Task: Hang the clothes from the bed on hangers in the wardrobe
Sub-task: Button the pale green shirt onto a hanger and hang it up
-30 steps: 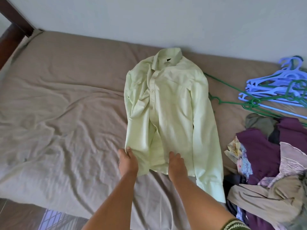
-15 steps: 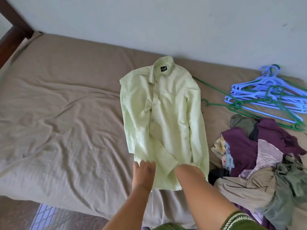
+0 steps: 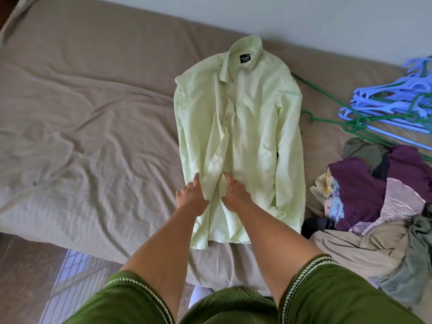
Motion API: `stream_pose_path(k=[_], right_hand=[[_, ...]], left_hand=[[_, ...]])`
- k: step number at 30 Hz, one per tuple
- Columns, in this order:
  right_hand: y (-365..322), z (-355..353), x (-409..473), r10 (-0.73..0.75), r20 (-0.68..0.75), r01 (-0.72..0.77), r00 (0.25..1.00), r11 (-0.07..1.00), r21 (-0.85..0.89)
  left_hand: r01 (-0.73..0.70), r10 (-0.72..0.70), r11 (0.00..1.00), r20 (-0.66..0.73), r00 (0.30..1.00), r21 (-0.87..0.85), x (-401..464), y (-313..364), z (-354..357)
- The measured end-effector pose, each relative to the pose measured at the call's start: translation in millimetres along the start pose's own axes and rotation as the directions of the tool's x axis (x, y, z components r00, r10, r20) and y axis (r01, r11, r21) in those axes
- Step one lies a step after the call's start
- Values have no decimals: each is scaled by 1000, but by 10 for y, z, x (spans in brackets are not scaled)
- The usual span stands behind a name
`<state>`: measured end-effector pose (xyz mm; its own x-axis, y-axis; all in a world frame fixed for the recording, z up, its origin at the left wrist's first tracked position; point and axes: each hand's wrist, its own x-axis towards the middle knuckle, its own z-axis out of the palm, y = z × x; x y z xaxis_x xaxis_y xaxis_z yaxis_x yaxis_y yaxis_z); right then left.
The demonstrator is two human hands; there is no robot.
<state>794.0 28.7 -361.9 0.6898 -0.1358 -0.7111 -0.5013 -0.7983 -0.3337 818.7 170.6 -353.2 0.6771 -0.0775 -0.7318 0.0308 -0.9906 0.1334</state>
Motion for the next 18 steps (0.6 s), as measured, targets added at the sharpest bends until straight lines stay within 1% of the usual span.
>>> stream_pose_path(k=[1, 3, 5, 7, 8, 9, 11, 13, 14, 15, 16, 17, 18], right_hand=[[22, 14, -24, -18, -9, 18, 1000, 1000, 3], [52, 46, -83, -57, -35, 56, 998, 998, -8], [85, 30, -151, -90, -76, 81, 993, 991, -111], [110, 24, -203, -59, -48, 47, 997, 974, -220], [97, -10, -240, -22, -14, 18, 1000, 965, -260], [75, -21, -260, 20, 48, -4, 999, 949, -315], [21, -1, -303, 108, 172, -24, 979, 903, -428], [-22, 39, -328, 194, 248, -52, 949, 874, -482], [-33, 38, -333, 224, 259, -79, 940, 878, -473], [-33, 26, -323, 249, 242, -127, 938, 895, -427], [-31, 7, -308, 257, 187, -181, 948, 920, -346], [-16, -26, -258, 254, 88, -227, 963, 945, -237], [-2, -71, -194, 234, -24, -235, 972, 965, -114]], left_hand=[[-9, 8, 1000, 22, 1000, 12, -3, -6, 10], [-26, 26, 999, -11, 1000, -19, -27, -29, 46], [-72, 70, 997, -74, 995, -20, -131, -18, 38], [-153, 160, 985, -87, 983, 83, -257, -5, 83], [-177, 188, 974, -66, 980, 141, -317, -17, 102], [-178, 186, 968, -28, 982, 179, -368, -46, 140], [-137, 117, 952, 89, 989, 273, -460, -114, 254], [-115, 50, 929, 189, 981, 352, -480, -162, 320], [-115, 41, 923, 203, 978, 368, -476, -134, 320], [-124, 57, 920, 184, 981, 372, -464, -89, 285], [-132, 96, 926, 116, 989, 354, -456, -32, 223], [-139, 141, 939, 17, 990, 316, -410, 42, 151], [-150, 176, 956, -83, 981, 254, -355, 117, 61]])
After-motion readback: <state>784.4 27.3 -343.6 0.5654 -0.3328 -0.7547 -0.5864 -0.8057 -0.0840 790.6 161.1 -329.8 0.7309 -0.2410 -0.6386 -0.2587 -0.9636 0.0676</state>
